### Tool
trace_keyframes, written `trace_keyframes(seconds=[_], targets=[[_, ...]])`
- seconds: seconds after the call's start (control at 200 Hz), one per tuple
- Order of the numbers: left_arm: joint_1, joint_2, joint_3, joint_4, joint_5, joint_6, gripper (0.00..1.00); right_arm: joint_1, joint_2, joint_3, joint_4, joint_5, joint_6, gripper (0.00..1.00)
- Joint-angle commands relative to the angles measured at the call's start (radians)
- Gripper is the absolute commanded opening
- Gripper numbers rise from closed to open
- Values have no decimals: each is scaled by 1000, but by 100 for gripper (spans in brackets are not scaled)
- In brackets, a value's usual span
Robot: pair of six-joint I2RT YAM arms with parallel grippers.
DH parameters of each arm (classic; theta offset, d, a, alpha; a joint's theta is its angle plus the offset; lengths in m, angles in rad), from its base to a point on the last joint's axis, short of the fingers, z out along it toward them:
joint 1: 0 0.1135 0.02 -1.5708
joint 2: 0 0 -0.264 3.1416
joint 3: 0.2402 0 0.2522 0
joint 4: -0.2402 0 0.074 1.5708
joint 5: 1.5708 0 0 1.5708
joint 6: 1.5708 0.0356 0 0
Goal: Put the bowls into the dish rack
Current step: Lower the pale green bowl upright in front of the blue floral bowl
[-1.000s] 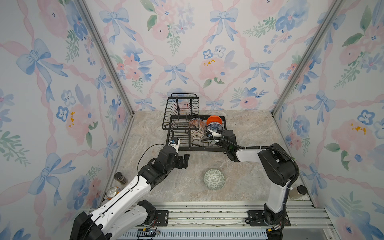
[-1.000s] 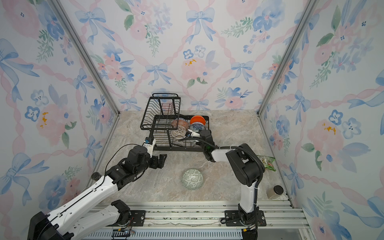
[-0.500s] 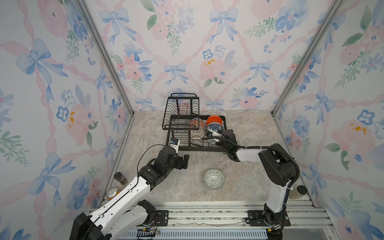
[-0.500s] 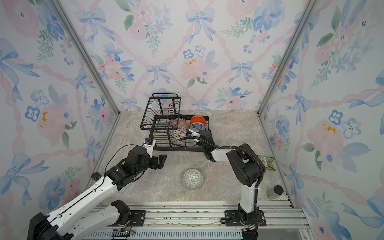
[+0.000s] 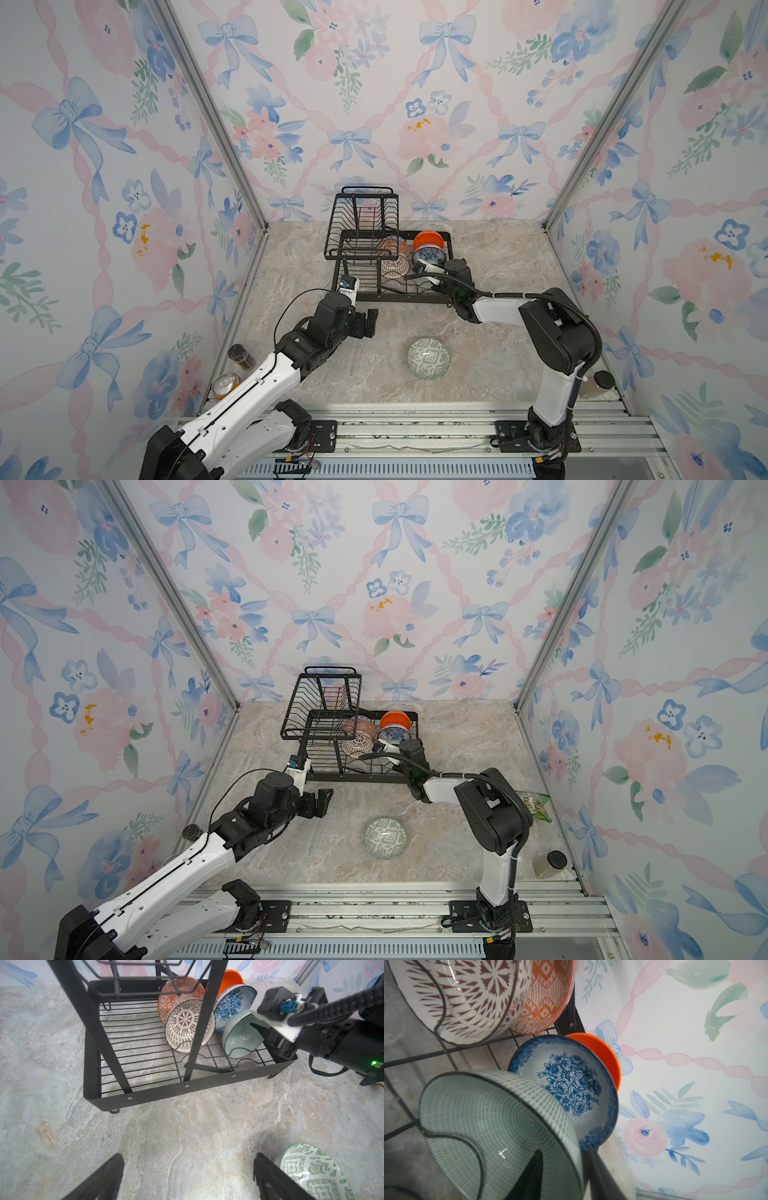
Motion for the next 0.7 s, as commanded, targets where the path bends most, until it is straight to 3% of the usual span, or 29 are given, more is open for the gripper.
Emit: trace_keyframes(seconds=[0.0, 0.13, 0.26, 0.31, 0.495, 0.695], targets=[[6, -6, -8, 4, 14, 10, 98, -2, -43, 3, -18, 10, 23, 42], [7, -6, -9, 4, 14, 10, 98, -2, -51, 5, -26, 10, 30, 57], [9, -4, -9, 5, 15, 11, 98, -3, -58, -7, -4, 14, 43, 88], [9, -4, -8, 4, 16, 11, 98, -3, -61, -12, 10, 16, 47, 94], [12, -3, -7, 4, 21, 13, 98, -5, -79, -22, 19, 22, 72, 100], [15, 2, -6, 4, 25, 15, 98, -3, -104, -30, 2, 23, 88, 97]])
